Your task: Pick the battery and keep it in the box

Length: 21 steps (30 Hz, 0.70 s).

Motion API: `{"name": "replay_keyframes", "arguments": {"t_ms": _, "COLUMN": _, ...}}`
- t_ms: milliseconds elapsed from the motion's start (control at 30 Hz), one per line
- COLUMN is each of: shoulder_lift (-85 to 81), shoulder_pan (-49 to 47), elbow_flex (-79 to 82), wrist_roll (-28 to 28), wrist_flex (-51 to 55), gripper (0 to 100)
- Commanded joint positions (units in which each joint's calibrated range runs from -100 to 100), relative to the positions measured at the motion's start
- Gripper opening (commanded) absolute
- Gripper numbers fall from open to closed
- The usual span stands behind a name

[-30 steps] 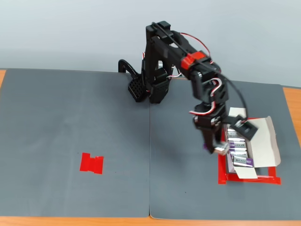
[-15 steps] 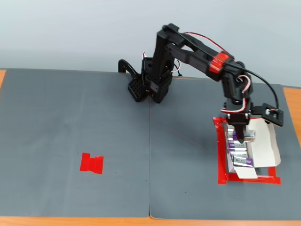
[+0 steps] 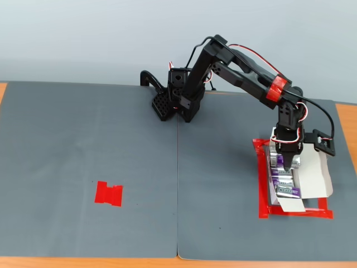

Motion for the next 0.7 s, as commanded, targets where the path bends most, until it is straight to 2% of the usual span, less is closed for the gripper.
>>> {"name": "replay_keyframes", "arguments": {"t_ms": 0, "shoulder_lift": -0.15, "shoulder_pan": 0.15, "elbow_flex": -3.73, "wrist_roll": -0.18, "wrist_flex": -0.55, "gripper": 6}}
{"name": "replay_keyframes", "arguments": {"t_ms": 400, "shoulder_lift": 1.46, "shoulder_pan": 0.15, "elbow_flex": -3.73, "wrist_roll": -0.18, "wrist_flex": -0.64, "gripper": 7}}
{"name": "replay_keyframes", "arguments": {"t_ms": 667, "shoulder_lift": 2.31, "shoulder_pan": 0.08, "elbow_flex": -3.82, "wrist_roll": -0.23, "wrist_flex": -0.73, "gripper": 20}}
